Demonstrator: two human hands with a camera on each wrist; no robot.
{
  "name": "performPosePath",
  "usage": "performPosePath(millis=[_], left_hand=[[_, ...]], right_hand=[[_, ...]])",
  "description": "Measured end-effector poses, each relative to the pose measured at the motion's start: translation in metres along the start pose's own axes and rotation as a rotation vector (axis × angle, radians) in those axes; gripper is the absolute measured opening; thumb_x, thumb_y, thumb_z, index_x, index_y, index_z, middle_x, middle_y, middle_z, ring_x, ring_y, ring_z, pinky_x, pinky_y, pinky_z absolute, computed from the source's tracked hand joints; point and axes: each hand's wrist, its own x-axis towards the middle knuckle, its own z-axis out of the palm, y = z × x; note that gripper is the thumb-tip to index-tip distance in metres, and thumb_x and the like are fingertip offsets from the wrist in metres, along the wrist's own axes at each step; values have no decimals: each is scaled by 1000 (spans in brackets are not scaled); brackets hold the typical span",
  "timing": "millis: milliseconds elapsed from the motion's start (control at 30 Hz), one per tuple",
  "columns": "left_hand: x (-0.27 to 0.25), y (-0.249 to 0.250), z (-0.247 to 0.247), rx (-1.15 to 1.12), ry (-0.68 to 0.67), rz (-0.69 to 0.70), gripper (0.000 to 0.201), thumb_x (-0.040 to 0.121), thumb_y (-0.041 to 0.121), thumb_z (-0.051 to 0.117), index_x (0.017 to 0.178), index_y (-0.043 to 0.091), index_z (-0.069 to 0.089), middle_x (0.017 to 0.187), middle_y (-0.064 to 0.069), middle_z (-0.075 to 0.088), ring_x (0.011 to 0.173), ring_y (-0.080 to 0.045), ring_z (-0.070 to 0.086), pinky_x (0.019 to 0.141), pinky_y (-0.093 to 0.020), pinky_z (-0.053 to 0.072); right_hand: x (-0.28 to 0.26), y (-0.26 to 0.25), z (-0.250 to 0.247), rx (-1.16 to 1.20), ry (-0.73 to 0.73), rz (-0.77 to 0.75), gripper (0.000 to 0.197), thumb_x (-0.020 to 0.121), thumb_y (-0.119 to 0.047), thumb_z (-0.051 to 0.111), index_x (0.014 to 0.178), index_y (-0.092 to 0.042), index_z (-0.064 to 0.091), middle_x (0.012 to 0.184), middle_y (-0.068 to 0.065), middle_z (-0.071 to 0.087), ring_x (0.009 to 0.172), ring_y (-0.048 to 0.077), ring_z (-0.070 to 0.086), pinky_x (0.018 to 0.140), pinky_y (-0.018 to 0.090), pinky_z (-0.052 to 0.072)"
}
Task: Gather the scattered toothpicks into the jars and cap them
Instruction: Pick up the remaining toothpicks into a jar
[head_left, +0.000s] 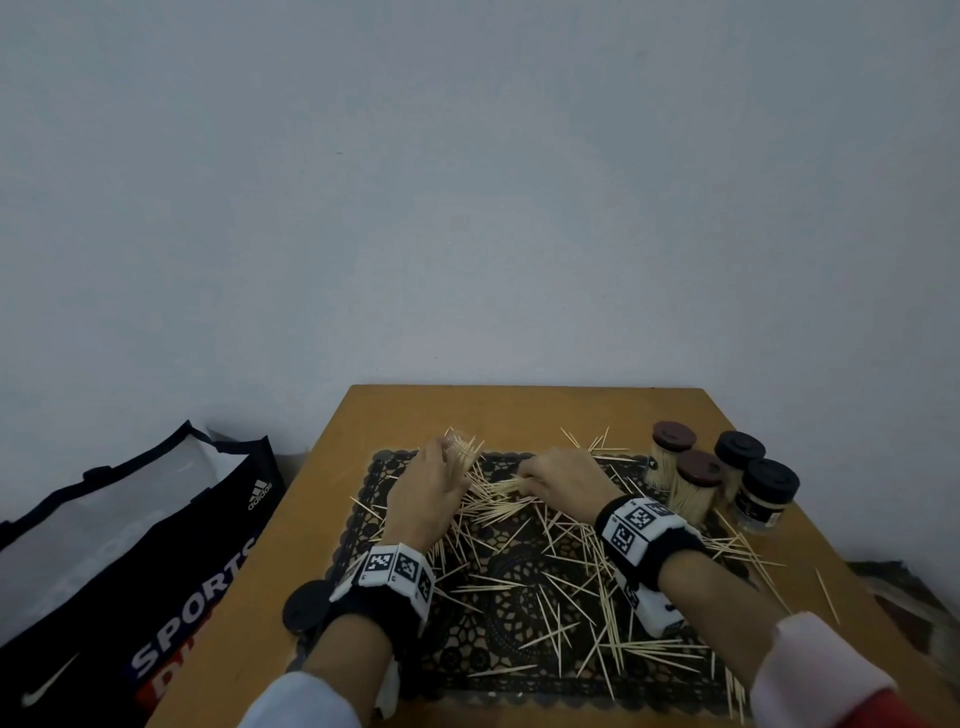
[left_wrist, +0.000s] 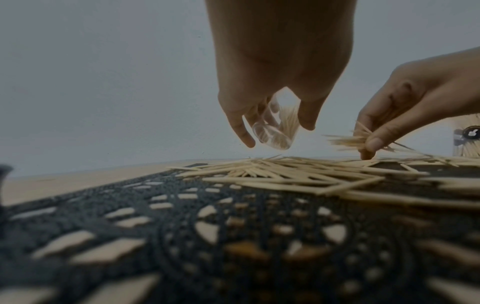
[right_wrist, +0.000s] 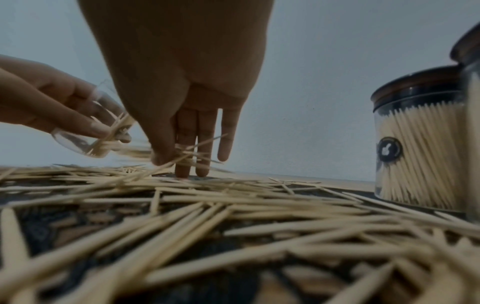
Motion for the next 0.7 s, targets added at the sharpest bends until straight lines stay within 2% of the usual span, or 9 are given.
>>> performPosePath(millis=[100,133,233,300,400,500,567,633,700], left_hand=[[1,-2,1,67,14,1,41,92,22,62,128,12,46,117,-4,60,100,-19,57,82,-34,50],[2,-2,1,91,10,-1,40,90,17,62,127,12,47,117,-5,60,100,-20,56,82,-34,49],[3,-2,1,131,-35,12,43,86,13,63,127,12,48,119,-5,59,105,-23,55,85,-36,49],[3,-1,1,109,-72,52,45,85,15,66,126,13,48,120,-4,59,106,-23,56,87,-37,48],[2,2,2,72,-101,126,48,86,20,69,129,14,49,122,-1,59,107,-19,56,89,-31,46],[1,4,4,11,-124,183,48,87,24,70,131,16,51,124,2,59,110,-15,56,93,-28,46],[0,5,4,-14,-135,207,47,87,27,70,129,16,52,120,4,59,105,-12,55,90,-23,43],[0,6,3,-36,-134,210,44,88,28,69,127,16,52,116,5,59,98,-9,54,84,-19,40],[0,6,3,-55,-130,211,41,90,30,67,125,15,53,113,4,60,95,-10,55,83,-21,44]], right_hand=[[1,-1,0,53,73,35,22,100,-28,48,97,-15,66,83,-4,67,66,9,57,55,12,39],[0,-1,-1,68,113,39,20,100,-24,49,99,-13,65,86,-3,68,69,9,60,57,12,42],[-2,-2,-5,86,209,46,16,98,-18,51,101,-11,65,92,1,70,79,14,64,72,29,54],[-3,-2,-5,95,223,35,13,97,-16,53,95,-10,64,89,3,68,79,17,62,72,34,54],[-2,-5,-5,86,234,-41,11,95,-17,55,90,-12,63,85,2,65,75,17,59,68,32,53],[1,-8,-5,49,205,-63,19,98,-23,51,101,-11,65,90,2,62,74,11,48,63,22,38],[2,-11,-5,9,191,-76,23,98,-25,52,110,-11,66,90,1,60,71,9,46,59,18,31],[1,-13,-3,9,184,-93,23,95,-21,57,114,-12,67,85,0,59,61,8,43,50,12,21],[2,-14,-2,28,136,-92,29,97,-14,54,125,-11,60,90,2,57,60,7,40,47,11,18]])
